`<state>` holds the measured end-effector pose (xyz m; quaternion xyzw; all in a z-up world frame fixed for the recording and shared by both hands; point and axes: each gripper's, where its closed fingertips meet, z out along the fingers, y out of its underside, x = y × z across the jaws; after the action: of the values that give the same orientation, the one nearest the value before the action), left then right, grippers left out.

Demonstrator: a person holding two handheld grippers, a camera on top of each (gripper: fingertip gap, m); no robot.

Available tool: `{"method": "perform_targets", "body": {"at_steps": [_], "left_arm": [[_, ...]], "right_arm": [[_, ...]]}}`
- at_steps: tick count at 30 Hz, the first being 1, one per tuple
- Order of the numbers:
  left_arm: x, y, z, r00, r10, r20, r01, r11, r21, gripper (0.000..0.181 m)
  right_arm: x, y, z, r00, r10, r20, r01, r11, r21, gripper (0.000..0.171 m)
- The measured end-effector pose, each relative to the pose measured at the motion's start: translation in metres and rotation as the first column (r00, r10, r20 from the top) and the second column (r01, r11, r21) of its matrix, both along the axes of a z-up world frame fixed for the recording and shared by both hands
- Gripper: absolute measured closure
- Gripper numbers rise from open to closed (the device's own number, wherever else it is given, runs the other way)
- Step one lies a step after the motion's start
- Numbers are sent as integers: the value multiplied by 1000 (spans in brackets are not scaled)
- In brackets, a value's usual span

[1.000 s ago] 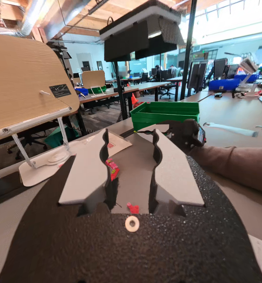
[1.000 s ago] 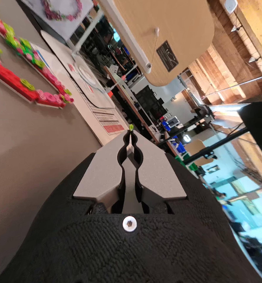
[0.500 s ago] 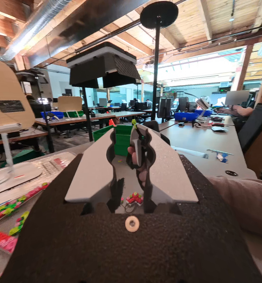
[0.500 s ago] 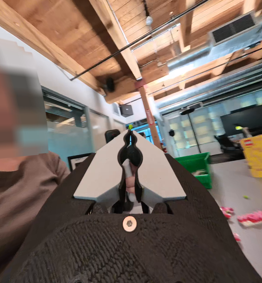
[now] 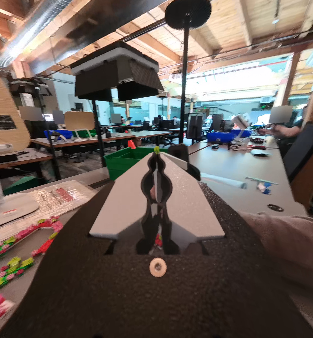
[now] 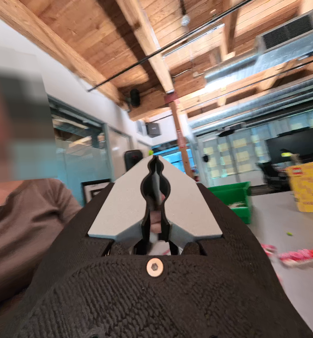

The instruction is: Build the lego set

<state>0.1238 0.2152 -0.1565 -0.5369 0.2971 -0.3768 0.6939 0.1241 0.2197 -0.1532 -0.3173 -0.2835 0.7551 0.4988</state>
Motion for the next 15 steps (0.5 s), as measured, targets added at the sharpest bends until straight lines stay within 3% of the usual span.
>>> {"method": "perform_targets", "body": {"at_steps": [2,4,5,7,9,10,12,15], "left_arm": [[-5,14,-9,992,91,-91,-88,996,32,181],[-9,37,-29,933,210,-293,-182,976,122,181],[-8,52,-44,874,255,-414,-204,965,163,181],[-5,80,-76,736,283,-615,-196,959,207,181],[-1,106,-99,610,300,-733,-173,954,246,181],[1,118,-110,546,299,-783,-154,954,257,181],[6,138,-129,439,299,-847,-114,954,278,181],[10,159,-151,308,335,-891,-37,940,340,181]], "right_arm": [[12,28,-8,976,-217,32,218,976,-26,159],[35,63,-20,849,-514,118,520,854,-20,153],[54,80,-25,731,-664,156,673,739,-12,153],[96,107,-39,421,-871,252,893,447,55,155],[129,120,-50,117,-947,300,965,180,190,159],[138,124,-53,27,-954,299,965,103,242,162],[136,129,-56,-2,-955,298,949,93,303,162],[112,139,-65,58,-943,329,894,195,402,160]]}}
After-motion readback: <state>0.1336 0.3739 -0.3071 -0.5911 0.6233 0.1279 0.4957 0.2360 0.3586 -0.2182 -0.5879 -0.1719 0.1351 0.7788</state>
